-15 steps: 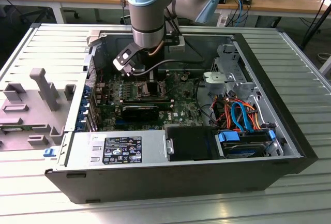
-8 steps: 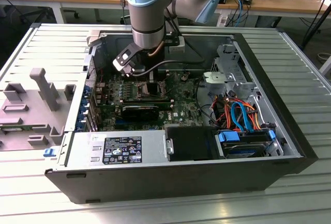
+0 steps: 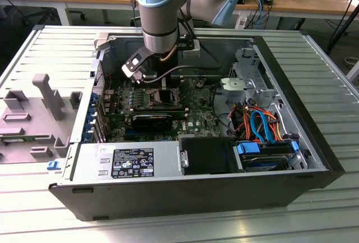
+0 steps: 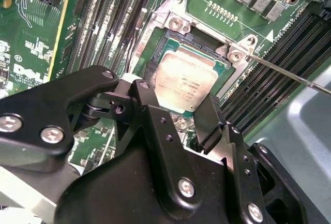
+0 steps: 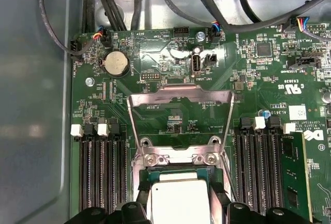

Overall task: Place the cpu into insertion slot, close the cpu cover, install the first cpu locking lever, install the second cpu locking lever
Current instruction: 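Place the cpu into insertion slot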

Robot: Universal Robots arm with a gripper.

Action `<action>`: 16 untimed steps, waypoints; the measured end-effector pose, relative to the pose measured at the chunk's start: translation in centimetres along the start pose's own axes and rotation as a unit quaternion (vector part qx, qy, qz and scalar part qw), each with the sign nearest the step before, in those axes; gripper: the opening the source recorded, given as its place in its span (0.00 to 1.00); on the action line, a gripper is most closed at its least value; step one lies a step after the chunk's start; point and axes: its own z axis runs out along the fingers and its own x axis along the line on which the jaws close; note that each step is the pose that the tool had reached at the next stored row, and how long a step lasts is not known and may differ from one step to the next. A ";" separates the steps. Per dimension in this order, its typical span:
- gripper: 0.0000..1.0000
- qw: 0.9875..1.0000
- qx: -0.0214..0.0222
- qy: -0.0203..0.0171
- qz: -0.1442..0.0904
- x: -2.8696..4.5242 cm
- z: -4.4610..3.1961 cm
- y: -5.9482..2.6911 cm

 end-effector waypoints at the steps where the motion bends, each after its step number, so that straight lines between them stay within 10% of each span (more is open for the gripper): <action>1: 0.53 1.000 0.000 -0.001 0.006 -0.01 -0.01 -0.01; 16: 0.61 1.000 0.000 -0.001 0.012 0.15 0.01 -0.01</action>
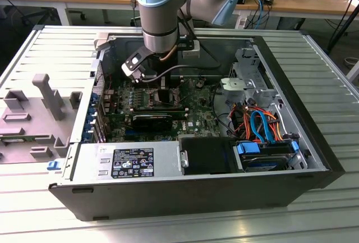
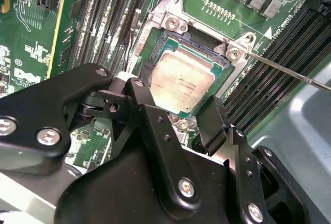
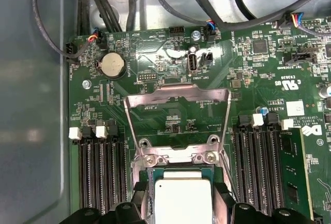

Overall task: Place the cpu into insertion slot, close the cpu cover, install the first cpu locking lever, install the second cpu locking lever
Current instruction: 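Place the cpu into insertion slot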

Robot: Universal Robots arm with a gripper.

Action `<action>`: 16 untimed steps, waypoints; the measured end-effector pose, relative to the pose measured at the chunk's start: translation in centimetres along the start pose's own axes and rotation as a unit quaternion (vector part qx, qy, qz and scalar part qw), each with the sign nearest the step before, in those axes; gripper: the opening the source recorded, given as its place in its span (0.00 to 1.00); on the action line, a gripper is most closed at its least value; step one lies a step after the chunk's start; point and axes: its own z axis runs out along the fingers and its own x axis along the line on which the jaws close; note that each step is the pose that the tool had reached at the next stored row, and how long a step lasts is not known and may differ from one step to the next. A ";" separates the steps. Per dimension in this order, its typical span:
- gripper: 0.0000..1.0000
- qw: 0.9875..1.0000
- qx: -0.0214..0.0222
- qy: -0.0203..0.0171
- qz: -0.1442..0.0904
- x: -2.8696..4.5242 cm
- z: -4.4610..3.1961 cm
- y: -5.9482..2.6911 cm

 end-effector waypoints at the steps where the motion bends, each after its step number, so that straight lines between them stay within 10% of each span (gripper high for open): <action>1: 0.61 1.000 0.000 0.000 0.000 0.00 0.00 0.00; 16: 0.61 0.999 0.001 -0.002 -0.035 -0.03 -0.04 -0.05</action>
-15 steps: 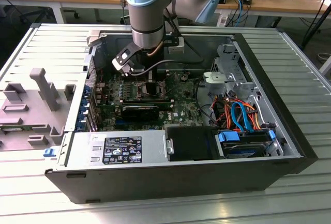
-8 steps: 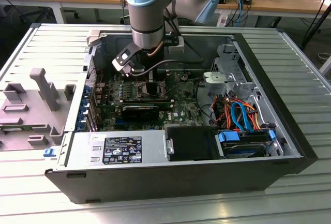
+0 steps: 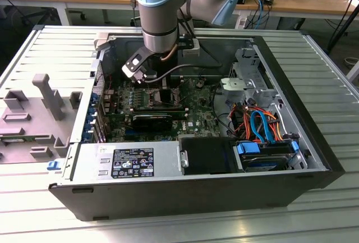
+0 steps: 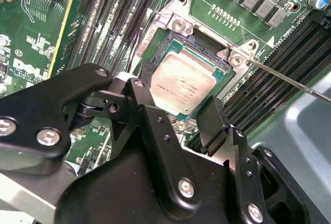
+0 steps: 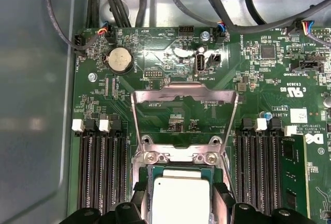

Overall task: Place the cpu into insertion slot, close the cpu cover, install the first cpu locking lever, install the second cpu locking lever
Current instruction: 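Place the cpu into insertion slot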

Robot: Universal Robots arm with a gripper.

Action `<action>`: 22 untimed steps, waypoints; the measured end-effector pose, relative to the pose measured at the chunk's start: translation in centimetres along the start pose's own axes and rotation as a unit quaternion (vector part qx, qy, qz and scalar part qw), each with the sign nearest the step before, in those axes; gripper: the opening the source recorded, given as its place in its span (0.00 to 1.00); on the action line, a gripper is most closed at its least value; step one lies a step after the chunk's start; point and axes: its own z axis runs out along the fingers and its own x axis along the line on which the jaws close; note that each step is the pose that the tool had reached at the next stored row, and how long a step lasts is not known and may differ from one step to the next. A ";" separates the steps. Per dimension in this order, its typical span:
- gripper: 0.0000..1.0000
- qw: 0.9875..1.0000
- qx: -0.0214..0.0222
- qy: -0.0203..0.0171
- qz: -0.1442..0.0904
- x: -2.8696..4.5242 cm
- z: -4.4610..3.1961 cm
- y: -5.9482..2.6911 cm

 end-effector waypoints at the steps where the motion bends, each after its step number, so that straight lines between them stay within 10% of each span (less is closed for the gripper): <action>1: 0.61 1.000 0.000 0.000 -0.002 0.02 0.00 0.00; 14: 0.61 0.998 0.001 -0.009 -0.054 0.35 0.00 0.00; 22: 0.61 0.999 0.001 -0.015 -0.047 1.24 0.08 0.01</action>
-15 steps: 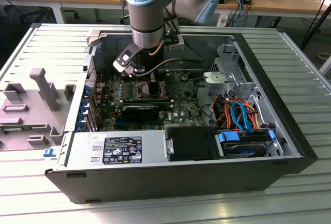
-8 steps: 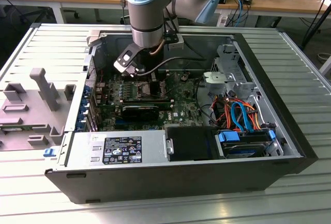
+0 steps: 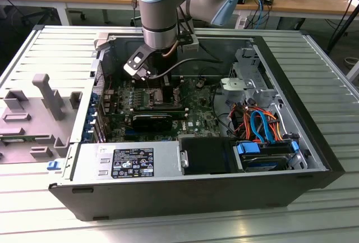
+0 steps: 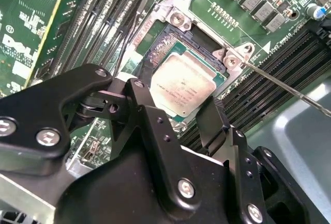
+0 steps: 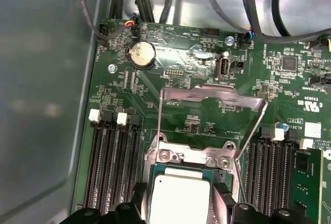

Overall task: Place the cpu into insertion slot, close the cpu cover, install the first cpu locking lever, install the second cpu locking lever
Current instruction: 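Place the cpu into insertion slot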

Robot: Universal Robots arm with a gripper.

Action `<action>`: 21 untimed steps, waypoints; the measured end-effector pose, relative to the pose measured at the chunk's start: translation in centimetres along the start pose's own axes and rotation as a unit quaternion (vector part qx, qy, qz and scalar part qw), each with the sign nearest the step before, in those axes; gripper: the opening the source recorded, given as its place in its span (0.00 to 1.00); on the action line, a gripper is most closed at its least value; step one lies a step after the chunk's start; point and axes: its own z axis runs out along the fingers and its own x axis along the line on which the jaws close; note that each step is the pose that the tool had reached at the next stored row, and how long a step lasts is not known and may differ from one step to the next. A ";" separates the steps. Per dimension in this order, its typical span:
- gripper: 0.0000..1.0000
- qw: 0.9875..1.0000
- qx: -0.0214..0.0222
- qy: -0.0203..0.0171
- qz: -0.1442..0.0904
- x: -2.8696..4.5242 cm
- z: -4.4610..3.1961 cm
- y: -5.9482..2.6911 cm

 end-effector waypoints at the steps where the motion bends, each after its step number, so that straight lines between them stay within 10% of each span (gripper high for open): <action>1: 0.61 1.000 0.000 0.000 0.005 0.00 0.01 0.00; 21: 0.61 0.997 0.002 -0.006 0.075 0.00 0.11 -0.01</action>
